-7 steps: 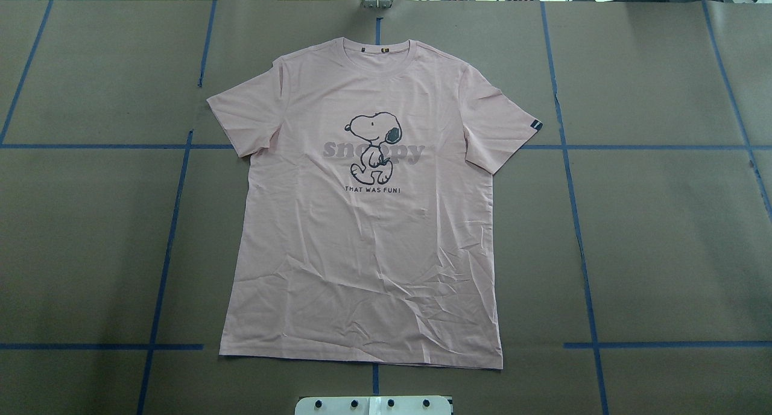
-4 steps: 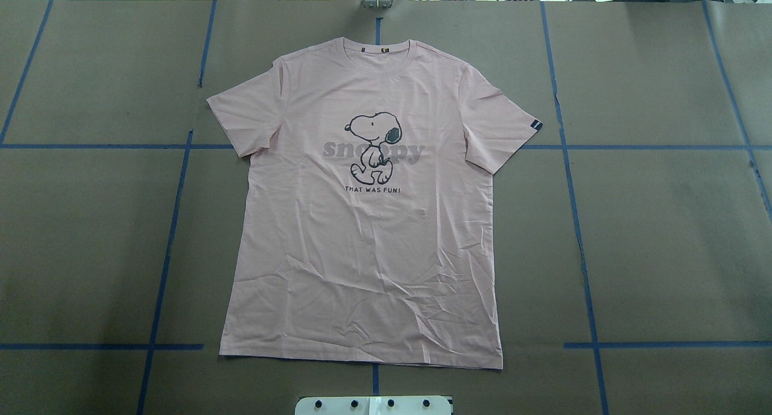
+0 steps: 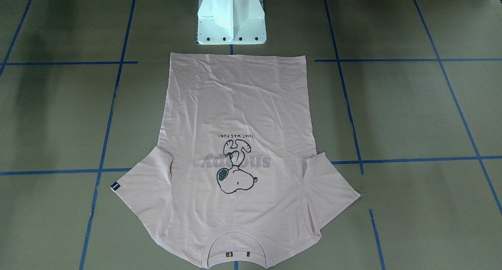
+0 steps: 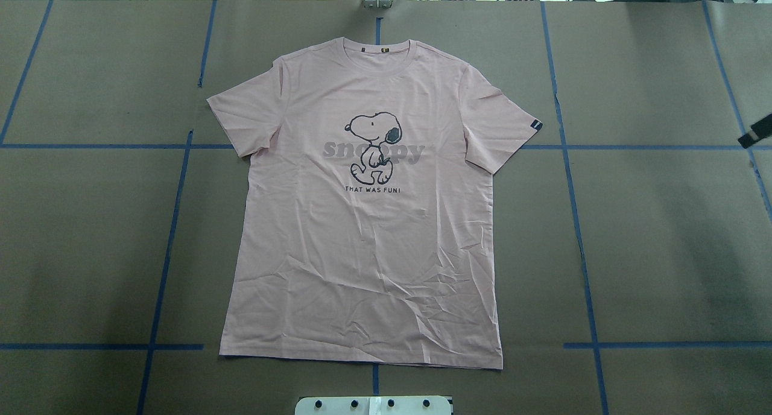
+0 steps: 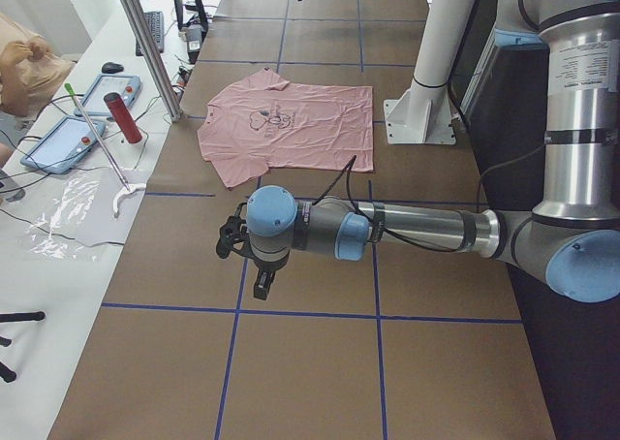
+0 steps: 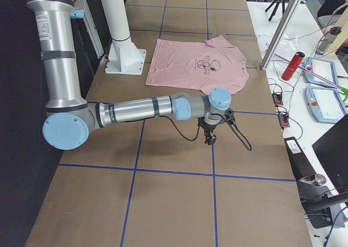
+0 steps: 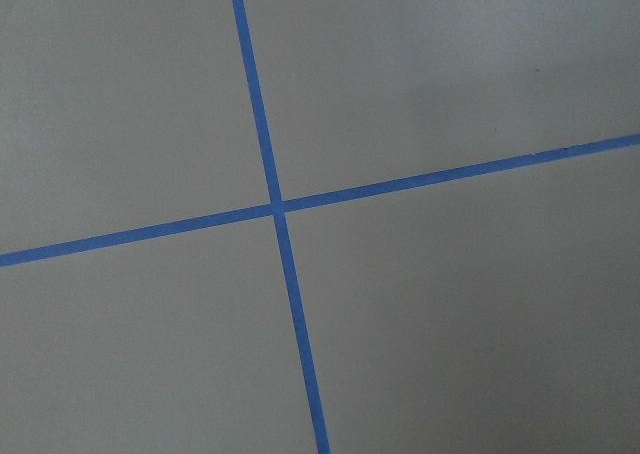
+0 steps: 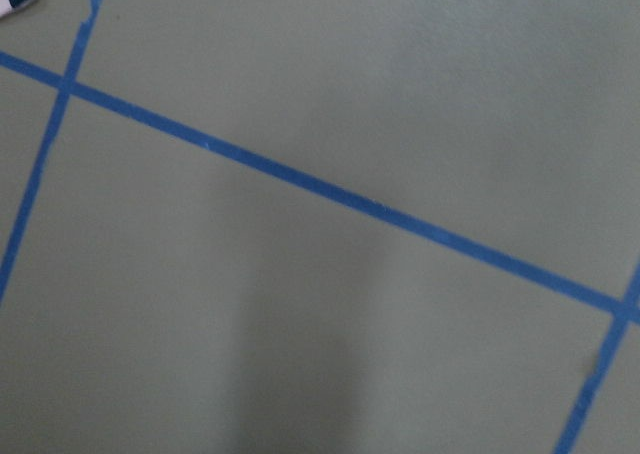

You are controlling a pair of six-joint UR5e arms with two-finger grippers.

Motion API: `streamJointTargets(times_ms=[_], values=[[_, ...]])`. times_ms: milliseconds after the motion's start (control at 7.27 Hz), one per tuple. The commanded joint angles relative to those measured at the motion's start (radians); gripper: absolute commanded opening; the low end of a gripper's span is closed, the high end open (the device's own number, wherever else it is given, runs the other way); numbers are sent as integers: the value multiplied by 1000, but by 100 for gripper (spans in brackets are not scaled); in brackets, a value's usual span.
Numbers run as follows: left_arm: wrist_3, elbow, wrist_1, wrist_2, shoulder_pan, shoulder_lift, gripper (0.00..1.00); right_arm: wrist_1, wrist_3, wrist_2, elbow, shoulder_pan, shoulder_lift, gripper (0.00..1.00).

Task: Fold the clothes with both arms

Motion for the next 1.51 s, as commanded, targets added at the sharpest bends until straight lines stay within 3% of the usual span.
streamJointTargets(times_ms=[0,275,688,963,1100,1375], values=[[-1,1,-22,-27,1,4,100,256,387,-46,-146,-132,190,100],[-1,-2,-28,-27,1,4,100,320,806,-317,-181,-335,319,99],[-1,-4,-39,-27,1,8,100,481,1178,-428,-328,-427,394,85],[1,-4,-41,-27,1,8,100,481,1231,-494,-358,-449,413,79],[1,-2,-41,-27,1,8,100,480,1231,-496,-359,-455,410,70],[1,-2,-39,-27,1,10,100,481,1234,-510,-359,-458,396,69]])
